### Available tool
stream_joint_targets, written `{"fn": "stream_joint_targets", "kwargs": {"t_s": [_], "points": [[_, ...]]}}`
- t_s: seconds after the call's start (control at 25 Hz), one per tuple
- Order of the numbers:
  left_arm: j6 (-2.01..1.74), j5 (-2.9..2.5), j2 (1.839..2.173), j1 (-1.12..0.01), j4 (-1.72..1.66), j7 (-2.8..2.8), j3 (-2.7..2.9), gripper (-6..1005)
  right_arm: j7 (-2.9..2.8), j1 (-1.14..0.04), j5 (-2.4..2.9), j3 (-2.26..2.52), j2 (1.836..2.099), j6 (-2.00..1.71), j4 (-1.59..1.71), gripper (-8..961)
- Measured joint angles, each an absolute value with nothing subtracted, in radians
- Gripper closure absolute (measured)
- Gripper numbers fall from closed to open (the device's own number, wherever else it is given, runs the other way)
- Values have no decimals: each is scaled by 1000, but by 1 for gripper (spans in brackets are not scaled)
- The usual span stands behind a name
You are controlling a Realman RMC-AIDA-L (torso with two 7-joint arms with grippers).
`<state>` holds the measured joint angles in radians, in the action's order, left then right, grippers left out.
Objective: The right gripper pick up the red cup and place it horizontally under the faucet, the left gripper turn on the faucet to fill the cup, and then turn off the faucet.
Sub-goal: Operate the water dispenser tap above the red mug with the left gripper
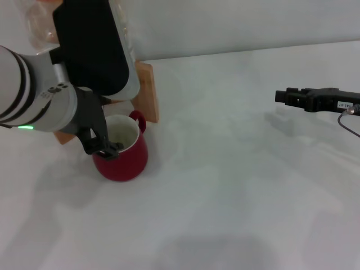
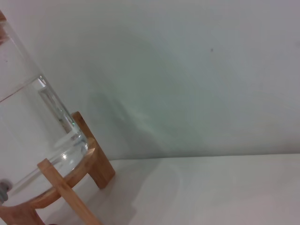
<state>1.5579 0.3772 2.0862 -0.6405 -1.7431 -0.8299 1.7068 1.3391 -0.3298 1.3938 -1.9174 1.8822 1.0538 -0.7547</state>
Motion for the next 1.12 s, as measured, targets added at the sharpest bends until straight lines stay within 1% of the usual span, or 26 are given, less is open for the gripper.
{"fn": "stream_joint_targets", "kwargs": {"t_s": [1.12], "points": [[1517,345,2086,-669,-1708,-812,1723,123,1343,-330,1395,-1931,1882,1051,-752,551]]}}
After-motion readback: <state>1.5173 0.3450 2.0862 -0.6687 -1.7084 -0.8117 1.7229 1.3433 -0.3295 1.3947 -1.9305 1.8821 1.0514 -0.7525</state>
